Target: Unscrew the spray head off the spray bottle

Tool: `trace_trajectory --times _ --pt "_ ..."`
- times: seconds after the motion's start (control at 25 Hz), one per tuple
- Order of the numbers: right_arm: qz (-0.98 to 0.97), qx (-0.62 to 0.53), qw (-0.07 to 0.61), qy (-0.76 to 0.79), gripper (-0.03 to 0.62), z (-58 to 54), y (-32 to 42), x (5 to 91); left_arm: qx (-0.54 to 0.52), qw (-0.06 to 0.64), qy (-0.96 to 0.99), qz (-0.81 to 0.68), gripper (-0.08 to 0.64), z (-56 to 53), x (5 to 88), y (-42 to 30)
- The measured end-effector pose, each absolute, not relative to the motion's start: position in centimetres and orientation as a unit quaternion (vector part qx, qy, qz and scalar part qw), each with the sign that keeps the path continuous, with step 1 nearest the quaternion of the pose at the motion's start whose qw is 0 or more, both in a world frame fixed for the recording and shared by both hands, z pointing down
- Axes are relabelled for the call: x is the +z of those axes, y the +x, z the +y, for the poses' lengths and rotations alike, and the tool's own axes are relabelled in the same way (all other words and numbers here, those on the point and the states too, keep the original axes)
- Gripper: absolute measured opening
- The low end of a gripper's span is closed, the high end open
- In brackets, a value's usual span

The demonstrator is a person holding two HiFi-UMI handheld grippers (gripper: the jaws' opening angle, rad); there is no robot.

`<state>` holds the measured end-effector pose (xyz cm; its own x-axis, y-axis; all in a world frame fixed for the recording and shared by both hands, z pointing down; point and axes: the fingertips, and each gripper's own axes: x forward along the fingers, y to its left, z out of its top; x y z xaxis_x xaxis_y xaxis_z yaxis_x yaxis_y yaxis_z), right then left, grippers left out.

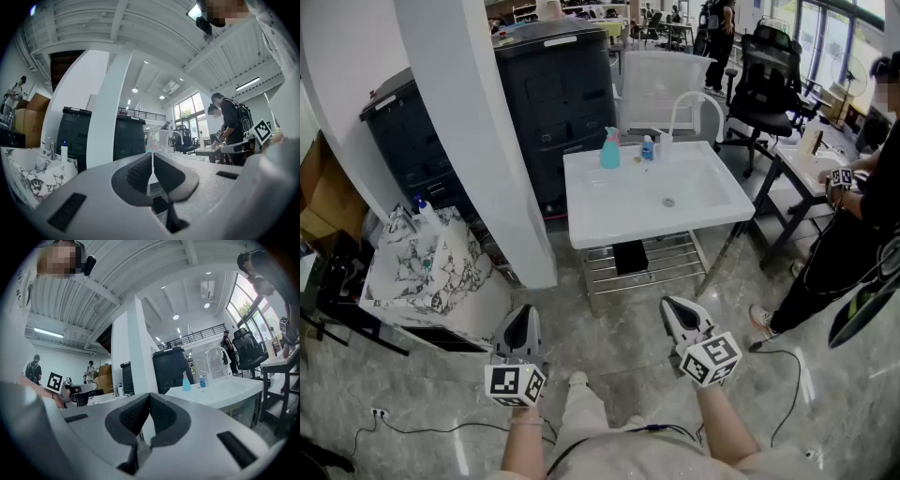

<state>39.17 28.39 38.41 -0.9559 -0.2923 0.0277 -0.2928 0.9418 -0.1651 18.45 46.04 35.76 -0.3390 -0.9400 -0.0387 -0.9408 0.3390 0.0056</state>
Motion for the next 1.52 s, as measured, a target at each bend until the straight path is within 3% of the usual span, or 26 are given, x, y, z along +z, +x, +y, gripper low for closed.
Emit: trace_trajectory --times 1.52 --pt "-0.952 0.09 0.023 0.291 0.003 17.0 20.9 40.7 0.012 -0.018 -0.697 0.716 0.015 28.1 38.2 -3.6"
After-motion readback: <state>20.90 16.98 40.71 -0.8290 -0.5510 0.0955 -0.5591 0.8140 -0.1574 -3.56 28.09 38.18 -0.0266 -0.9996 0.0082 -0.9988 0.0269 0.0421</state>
